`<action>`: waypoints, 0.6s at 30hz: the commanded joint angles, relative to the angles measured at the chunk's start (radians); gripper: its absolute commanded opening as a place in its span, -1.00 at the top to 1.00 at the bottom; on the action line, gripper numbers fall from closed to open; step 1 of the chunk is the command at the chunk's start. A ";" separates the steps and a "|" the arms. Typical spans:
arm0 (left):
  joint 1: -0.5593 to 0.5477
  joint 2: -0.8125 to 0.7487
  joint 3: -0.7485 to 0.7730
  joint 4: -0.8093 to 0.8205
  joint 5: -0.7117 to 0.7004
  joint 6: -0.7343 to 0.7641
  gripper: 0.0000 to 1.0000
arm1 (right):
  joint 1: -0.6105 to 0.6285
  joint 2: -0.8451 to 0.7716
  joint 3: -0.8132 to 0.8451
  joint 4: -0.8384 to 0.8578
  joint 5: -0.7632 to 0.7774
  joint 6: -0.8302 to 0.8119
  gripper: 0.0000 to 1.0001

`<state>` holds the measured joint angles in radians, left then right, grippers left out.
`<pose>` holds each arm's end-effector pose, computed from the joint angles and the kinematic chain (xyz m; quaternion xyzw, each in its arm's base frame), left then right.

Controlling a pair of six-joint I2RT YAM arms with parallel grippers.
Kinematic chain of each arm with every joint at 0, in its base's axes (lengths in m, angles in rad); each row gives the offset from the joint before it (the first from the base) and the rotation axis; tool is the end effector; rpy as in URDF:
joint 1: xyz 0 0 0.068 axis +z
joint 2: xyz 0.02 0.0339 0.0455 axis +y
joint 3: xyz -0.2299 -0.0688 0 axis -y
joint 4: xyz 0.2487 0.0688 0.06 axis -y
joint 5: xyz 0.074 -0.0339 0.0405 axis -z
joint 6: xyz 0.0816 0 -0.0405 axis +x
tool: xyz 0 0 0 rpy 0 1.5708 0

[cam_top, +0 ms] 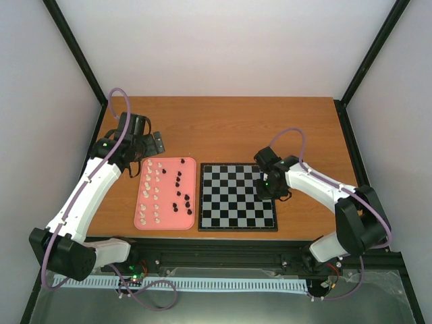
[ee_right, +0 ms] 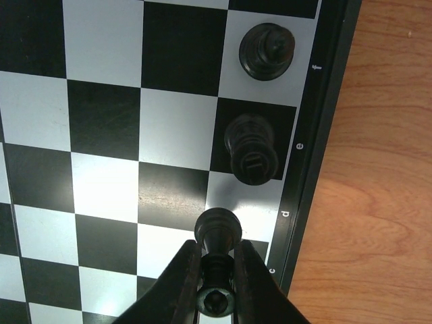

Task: Set up the chess pieces on the board
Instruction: Place the chess piece on the chessboard.

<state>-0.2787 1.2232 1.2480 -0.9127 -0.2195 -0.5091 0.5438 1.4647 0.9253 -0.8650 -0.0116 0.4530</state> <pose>0.2796 -0.0615 0.2766 -0.1441 0.9262 -0.0324 0.3470 0.2268 0.1382 0.1124 -0.0457 0.9955 0.0448 0.0702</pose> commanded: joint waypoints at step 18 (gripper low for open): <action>0.004 0.012 0.005 0.021 -0.012 -0.014 -0.99 | -0.012 0.057 0.001 0.000 0.054 -0.008 0.91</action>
<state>-0.2787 1.2324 1.2453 -0.9127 -0.2211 -0.5114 0.5426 1.5059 0.9241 -0.8642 0.0185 0.4522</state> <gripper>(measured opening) 0.998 0.127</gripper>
